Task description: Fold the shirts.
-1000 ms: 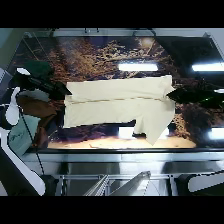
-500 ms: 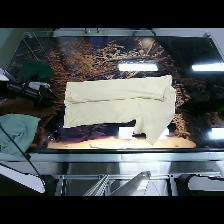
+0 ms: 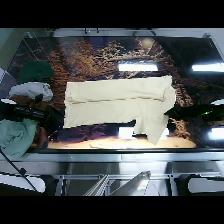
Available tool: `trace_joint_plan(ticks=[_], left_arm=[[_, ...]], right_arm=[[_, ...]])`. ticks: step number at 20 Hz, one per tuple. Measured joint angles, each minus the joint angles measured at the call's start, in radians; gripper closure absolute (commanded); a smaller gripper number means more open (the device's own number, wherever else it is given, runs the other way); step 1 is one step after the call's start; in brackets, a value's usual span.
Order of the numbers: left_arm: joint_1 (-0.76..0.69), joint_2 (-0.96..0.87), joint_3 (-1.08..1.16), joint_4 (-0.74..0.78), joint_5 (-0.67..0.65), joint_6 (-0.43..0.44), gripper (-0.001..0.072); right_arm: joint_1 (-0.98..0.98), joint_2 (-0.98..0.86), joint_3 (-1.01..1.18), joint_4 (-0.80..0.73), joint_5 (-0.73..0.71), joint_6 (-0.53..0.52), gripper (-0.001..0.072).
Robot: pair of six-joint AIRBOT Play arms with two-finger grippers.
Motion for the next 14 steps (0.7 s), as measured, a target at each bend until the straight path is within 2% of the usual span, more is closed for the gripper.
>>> trace_joint_plan(ticks=[2, 3, 6, 7, 8, 9, 14], left_arm=[[-0.021, 0.001, -0.020, -0.011, 0.023, 0.001, 0.0223], [-0.033, -0.002, -0.023, -0.012, 0.032, 0.000, 0.0267], [-0.084, -0.020, -0.005, 0.019, 0.047, -0.021, 0.0284], [-0.106, -0.026, 0.008, 0.034, 0.050, -0.028, 0.0411], [-0.130, -0.034, 0.023, 0.046, 0.056, -0.031, 0.0709], [-0.152, -0.043, 0.039, 0.063, 0.066, -0.030, 0.0687], [-0.207, -0.059, 0.118, 0.106, -0.022, -0.022, 0.0690]], right_arm=[[0.032, -0.004, -0.002, 0.013, -0.019, -0.003, 0.0689], [0.040, -0.006, -0.002, 0.024, -0.020, -0.003, 0.0689], [0.055, -0.008, -0.002, 0.031, -0.026, -0.004, 0.0689], [0.058, -0.008, -0.002, 0.031, -0.025, -0.007, 0.0689], [0.059, -0.008, -0.002, 0.034, -0.018, -0.008, 0.0689], [0.060, -0.008, -0.002, 0.034, -0.011, -0.010, 0.0689], [0.026, 0.015, -0.002, -0.010, 0.081, -0.023, 0.0689]])
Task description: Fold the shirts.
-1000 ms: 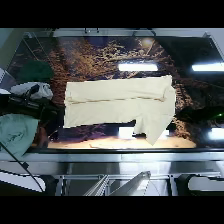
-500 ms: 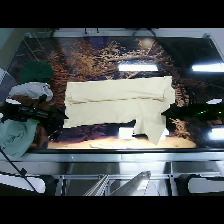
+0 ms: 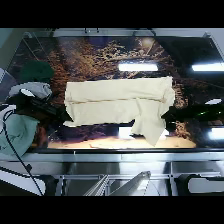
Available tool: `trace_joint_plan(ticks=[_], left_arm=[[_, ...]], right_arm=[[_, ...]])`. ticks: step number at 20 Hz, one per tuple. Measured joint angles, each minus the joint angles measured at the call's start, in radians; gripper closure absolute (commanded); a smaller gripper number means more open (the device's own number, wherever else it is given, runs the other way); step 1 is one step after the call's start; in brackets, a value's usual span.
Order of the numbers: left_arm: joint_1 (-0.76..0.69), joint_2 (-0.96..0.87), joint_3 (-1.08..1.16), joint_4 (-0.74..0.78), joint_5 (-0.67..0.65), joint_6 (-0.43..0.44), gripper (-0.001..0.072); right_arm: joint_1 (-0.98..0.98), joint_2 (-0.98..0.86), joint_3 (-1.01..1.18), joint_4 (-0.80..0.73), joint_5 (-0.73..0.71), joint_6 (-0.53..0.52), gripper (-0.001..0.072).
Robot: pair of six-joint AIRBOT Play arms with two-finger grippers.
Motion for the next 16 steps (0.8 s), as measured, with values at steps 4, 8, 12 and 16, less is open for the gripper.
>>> trace_joint_plan(ticks=[4, 8, 12, 16], left_arm=[[0.058, 0.022, 0.011, -0.013, -0.106, -0.005, 0.0691], [0.130, 0.056, -0.033, -0.013, -0.145, -0.006, 0.0690], [0.161, 0.068, -0.043, 0.002, -0.166, -0.007, 0.0690], [0.129, 0.068, 0.083, -0.014, -0.167, 0.002, 0.0689]], right_arm=[[-0.130, 0.076, 0.002, -0.040, 0.124, -0.009, 0.0689], [-0.258, 0.139, 0.003, -0.053, 0.194, 0.005, 0.0689], [-0.298, 0.164, 0.006, 0.004, 0.228, 0.005, 0.0689], [-0.259, 0.170, 0.054, 0.136, 0.185, -0.023, 0.0689]])
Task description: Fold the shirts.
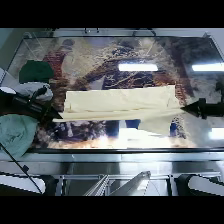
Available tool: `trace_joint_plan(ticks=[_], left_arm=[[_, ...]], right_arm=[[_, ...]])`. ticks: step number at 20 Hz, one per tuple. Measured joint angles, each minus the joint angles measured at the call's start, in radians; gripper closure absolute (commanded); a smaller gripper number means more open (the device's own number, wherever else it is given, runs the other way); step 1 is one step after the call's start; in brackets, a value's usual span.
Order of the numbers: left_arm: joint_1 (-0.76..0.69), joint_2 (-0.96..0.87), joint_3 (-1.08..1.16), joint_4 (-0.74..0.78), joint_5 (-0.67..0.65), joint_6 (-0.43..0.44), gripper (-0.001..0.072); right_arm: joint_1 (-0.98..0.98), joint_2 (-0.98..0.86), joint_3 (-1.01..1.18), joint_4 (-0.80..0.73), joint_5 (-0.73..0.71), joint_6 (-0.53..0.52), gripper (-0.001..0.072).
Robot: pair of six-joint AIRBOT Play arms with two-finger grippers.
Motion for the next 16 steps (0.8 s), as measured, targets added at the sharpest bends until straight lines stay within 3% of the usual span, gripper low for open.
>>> trace_joint_plan(ticks=[4, 11, 12, 13, 14, 15, 16], left_arm=[[-0.051, -0.064, 0.236, -0.014, 0.040, -0.008, 0.0685], [-0.128, -0.332, 0.623, -0.007, 0.096, -0.042, 0.0690], [-0.132, -0.362, 0.663, -0.007, 0.101, -0.051, 0.0574], [-0.134, -0.388, 0.702, -0.005, 0.108, -0.063, 0.0369], [-0.135, -0.412, 0.741, -0.003, 0.110, -0.077, 0.0215], [-0.135, -0.428, 0.774, -0.003, 0.101, -0.089, -0.0013], [-0.135, -0.435, 0.798, -0.006, 0.090, -0.100, -0.0013]], right_arm=[[0.103, -0.042, 0.101, 0.069, -0.163, -0.010, 0.0688], [0.248, -0.253, 0.246, 0.100, -0.430, -0.035, 0.0687], [0.256, -0.277, 0.252, 0.100, -0.446, -0.041, 0.0600], [0.261, -0.294, 0.257, 0.094, -0.458, -0.046, 0.0302], [0.262, -0.304, 0.264, 0.079, -0.465, -0.050, 0.0178], [0.262, -0.309, 0.275, 0.049, -0.448, -0.055, 0.0177], [0.258, -0.308, 0.292, 0.013, -0.418, -0.055, 0.0160]])
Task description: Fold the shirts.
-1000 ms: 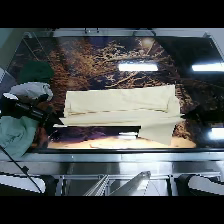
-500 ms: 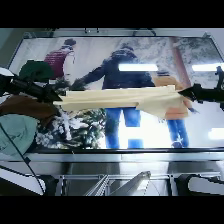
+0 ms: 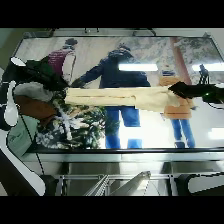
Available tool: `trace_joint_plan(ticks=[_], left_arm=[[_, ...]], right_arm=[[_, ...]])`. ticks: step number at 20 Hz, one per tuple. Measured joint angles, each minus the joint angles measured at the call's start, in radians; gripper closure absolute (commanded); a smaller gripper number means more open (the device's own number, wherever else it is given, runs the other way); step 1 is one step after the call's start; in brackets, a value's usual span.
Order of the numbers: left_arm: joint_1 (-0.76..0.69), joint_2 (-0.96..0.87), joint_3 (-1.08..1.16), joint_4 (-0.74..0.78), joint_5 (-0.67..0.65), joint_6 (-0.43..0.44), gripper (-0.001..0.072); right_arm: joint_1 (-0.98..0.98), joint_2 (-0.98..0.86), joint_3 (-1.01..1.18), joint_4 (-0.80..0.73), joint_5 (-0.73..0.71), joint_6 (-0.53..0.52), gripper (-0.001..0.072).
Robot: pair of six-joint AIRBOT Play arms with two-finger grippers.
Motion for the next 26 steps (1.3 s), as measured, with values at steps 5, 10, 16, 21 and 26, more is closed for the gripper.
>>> trace_joint_plan(ticks=[5, 10, 16, 21, 26], left_arm=[[0.029, 0.038, 0.039, -0.010, -0.044, -0.032, -0.0012], [0.053, 0.118, -0.031, -0.091, -0.045, -0.046, 0.0140], [-0.026, 0.119, -0.057, -0.156, -0.062, -0.050, 0.0702], [-0.219, 0.065, -0.061, -0.174, 0.027, -0.049, 0.0704], [-0.456, 0.000, -0.061, -0.026, 0.208, -0.083, 0.0702]], right_arm=[[-0.043, 0.005, 0.101, -0.278, 0.092, 0.137, -0.0006], [-0.040, -0.069, 0.130, -0.219, 0.167, 0.175, -0.0004], [0.039, -0.158, 0.137, -0.068, 0.229, 0.148, 0.0510], [0.077, -0.184, 0.138, -0.048, 0.238, 0.145, 0.0689], [0.045, -0.154, 0.143, -0.043, 0.272, 0.143, 0.0689]])
